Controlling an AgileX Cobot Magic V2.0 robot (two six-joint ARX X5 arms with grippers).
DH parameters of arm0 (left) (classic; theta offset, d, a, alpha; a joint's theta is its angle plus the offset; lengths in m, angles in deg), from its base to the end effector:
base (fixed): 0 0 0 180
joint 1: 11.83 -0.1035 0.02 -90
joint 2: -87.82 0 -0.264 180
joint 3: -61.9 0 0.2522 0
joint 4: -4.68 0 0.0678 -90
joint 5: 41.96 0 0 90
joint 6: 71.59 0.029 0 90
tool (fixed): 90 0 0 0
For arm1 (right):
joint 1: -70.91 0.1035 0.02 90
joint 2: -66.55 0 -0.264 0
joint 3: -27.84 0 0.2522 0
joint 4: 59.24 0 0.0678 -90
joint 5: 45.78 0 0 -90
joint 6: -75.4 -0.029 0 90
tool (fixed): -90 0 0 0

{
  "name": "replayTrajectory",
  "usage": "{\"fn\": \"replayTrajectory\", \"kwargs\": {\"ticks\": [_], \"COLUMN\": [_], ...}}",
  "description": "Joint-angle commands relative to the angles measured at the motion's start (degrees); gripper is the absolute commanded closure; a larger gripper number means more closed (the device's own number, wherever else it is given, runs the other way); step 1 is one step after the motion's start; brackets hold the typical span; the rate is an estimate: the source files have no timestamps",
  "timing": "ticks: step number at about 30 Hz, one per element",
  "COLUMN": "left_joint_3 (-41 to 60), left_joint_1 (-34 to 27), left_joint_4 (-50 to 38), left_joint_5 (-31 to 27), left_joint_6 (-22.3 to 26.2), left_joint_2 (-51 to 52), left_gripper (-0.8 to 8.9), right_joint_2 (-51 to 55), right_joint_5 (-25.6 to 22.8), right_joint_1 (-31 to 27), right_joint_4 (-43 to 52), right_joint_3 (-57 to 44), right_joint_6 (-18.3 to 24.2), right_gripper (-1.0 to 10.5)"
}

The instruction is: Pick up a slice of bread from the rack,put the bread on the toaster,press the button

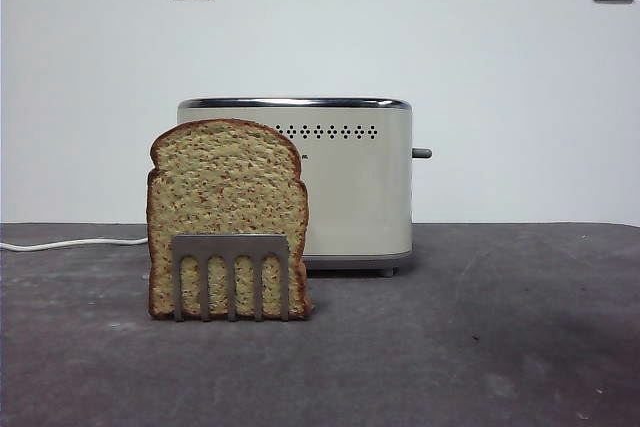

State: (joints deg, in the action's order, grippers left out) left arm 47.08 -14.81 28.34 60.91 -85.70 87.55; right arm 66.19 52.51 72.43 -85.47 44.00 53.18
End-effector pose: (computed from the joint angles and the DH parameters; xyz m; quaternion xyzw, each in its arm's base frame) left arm 0.0952 -0.0015 0.1529 -0.1328 0.0886 -0.0756 0.9843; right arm 0.0934 0.0067 0.1564 0.1965 0.1054 0.0661 0.9726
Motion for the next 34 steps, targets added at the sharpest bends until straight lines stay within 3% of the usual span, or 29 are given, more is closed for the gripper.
{"fn": "replayTrajectory", "kwargs": {"ticks": [1,9,18,24,34], "left_joint_3": [-0.8,-7.5,-17.6,-26.3,-43.6], "left_joint_1": [-0.1,-0.1,-0.1,-0.1,0.3], "left_joint_4": [0.4,3.6,6.5,12.2,31.1], "left_joint_5": [2.4,3.8,12.2,19.5,28.9], "left_joint_6": [-2.7,-4.0,-3.3,2.4,18.2], "left_joint_2": [0.2,0.0,-5.3,-12.2,-24.8], "left_gripper": [8.22,8.22,8.22,8.22,8.22], "right_joint_2": [-0.8,-7.8,-23.0,-32.6,-43.9], "right_joint_5": [0.8,3.5,15.9,20.4,20.4], "right_joint_1": [0.1,0.1,0.1,0.5,4.0], "right_joint_4": [0.5,0.5,-2.4,-14.4,-41.8], "right_joint_3": [2.0,10.3,25.5,38.6,59.4], "right_joint_6": [-2.8,-2.5,4.1,13.4,28.8], "right_gripper": [9.6,9.6,9.6,9.6,9.6]}}
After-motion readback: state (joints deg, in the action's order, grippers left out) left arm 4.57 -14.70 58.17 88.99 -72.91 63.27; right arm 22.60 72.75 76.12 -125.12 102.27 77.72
